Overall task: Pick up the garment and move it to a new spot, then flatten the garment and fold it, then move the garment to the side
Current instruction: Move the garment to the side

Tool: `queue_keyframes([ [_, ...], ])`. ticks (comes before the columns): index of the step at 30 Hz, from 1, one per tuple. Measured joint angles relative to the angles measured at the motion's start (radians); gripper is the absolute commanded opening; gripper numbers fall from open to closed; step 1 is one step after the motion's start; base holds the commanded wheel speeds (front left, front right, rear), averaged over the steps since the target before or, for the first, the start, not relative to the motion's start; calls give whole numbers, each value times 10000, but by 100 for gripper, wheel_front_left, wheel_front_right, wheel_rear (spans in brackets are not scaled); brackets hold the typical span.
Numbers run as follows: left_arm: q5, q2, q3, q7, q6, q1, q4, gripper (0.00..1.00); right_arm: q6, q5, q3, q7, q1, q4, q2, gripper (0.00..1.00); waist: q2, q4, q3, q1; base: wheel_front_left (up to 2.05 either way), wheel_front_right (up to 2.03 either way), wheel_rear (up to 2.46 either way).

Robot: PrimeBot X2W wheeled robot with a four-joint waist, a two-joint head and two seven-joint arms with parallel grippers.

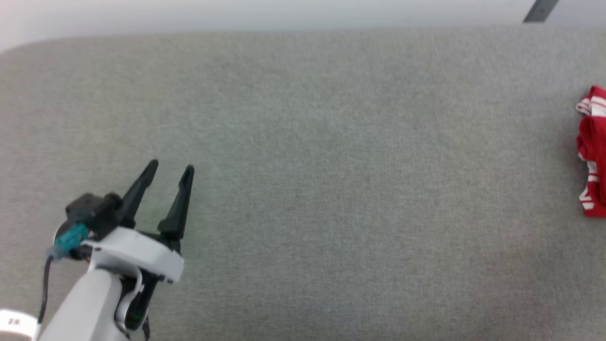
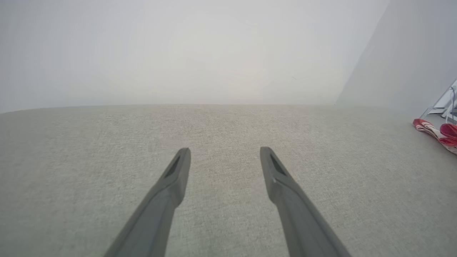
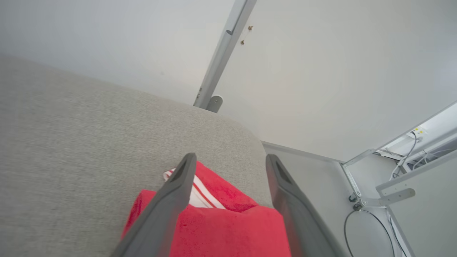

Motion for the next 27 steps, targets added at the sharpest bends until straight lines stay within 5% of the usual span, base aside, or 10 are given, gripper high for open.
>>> queue_keyframes([
  [14, 299, 21, 1158, -2, 226, 2039, -245, 100, 0, 1235, 865, -568, 2574, -2243, 1544, 100, 0, 809, -1804, 0, 0, 0, 0],
  [27, 617, -71, 2552, -2, 291, 3616, -851, 100, 0, 1496, -510, -568, 5992, -5835, 2031, 100, 0, 1249, -2821, 0, 0, 0, 0],
])
